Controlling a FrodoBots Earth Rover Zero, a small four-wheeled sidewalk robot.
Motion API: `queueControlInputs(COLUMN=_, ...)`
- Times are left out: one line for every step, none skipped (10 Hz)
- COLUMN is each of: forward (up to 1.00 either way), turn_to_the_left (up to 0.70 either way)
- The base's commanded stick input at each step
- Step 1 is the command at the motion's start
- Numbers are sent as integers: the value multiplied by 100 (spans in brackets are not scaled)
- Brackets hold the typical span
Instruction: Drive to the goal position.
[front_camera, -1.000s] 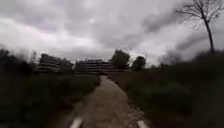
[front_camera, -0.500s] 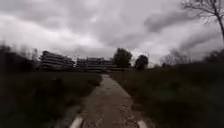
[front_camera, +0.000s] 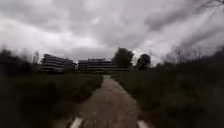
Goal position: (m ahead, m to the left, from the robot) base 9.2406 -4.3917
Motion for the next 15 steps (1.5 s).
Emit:
queueControlInputs(forward=70, turn_to_the_left=0)
queueControlInputs(forward=70, turn_to_the_left=0)
queueControlInputs(forward=70, turn_to_the_left=0)
queueControlInputs(forward=70, turn_to_the_left=0)
queueControlInputs(forward=70, turn_to_the_left=0)
queueControlInputs(forward=70, turn_to_the_left=0)
queueControlInputs(forward=70, turn_to_the_left=0)
queueControlInputs(forward=70, turn_to_the_left=0)
queueControlInputs(forward=70, turn_to_the_left=0)
queueControlInputs(forward=70, turn_to_the_left=0)
queueControlInputs(forward=70, turn_to_the_left=0)
queueControlInputs(forward=70, turn_to_the_left=0)
queueControlInputs(forward=70, turn_to_the_left=0)
queueControlInputs(forward=70, turn_to_the_left=0)
queueControlInputs(forward=70, turn_to_the_left=0)
